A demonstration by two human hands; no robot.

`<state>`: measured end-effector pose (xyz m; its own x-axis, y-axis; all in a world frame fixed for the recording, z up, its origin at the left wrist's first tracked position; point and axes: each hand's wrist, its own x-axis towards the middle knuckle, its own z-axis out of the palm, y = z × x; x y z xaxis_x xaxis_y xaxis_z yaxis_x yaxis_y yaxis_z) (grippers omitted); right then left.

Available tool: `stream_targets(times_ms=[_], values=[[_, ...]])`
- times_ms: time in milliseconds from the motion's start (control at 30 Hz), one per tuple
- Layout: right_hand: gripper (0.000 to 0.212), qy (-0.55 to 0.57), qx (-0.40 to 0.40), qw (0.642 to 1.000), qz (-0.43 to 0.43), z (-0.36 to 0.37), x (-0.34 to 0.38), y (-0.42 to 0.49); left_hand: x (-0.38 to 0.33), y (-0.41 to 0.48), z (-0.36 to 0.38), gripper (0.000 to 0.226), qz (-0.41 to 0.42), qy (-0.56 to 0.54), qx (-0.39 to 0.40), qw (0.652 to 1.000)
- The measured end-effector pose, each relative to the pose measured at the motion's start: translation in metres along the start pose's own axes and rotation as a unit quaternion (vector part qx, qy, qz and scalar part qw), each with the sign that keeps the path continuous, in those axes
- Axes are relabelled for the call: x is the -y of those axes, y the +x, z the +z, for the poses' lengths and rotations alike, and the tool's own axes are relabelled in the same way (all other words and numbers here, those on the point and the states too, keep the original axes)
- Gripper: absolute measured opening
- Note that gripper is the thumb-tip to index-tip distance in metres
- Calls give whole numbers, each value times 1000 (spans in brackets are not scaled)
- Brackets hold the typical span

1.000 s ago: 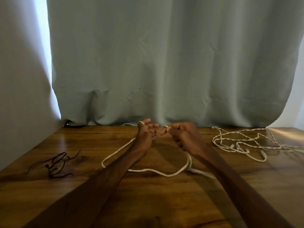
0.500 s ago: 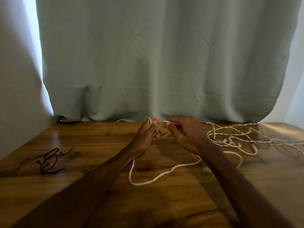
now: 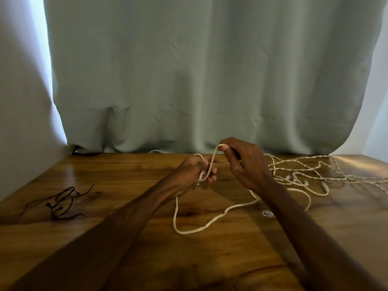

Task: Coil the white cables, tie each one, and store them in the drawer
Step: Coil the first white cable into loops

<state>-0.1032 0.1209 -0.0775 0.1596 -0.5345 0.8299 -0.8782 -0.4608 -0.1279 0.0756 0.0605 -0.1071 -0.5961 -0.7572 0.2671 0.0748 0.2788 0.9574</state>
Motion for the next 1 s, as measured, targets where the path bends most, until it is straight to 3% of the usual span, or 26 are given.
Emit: stream_targets(times_ms=[233, 433, 567, 700, 833, 1000], values=[[25, 33, 29, 999, -23, 4, 14, -1, -7, 1, -2, 34, -54, -35, -10, 998], [23, -17, -33, 999, -17, 4, 2, 0, -17, 4, 6, 64, -59, -39, 67, 995], [23, -3, -21, 1000, 10, 3, -12, -3, -23, 2, 11, 44, -86, -122, 171, 974], [26, 42, 63, 995, 66, 13, -17, -12, -31, 6, 8, 26, -68, -236, 213, 946], [23, 47, 164, 981, 89, 33, -1, -20, -27, 9, 3, 33, -50, -306, 149, 939], [17, -33, 262, 964, 40, 47, 17, -20, -20, 14, -9, 42, -2, -356, 10, 935]])
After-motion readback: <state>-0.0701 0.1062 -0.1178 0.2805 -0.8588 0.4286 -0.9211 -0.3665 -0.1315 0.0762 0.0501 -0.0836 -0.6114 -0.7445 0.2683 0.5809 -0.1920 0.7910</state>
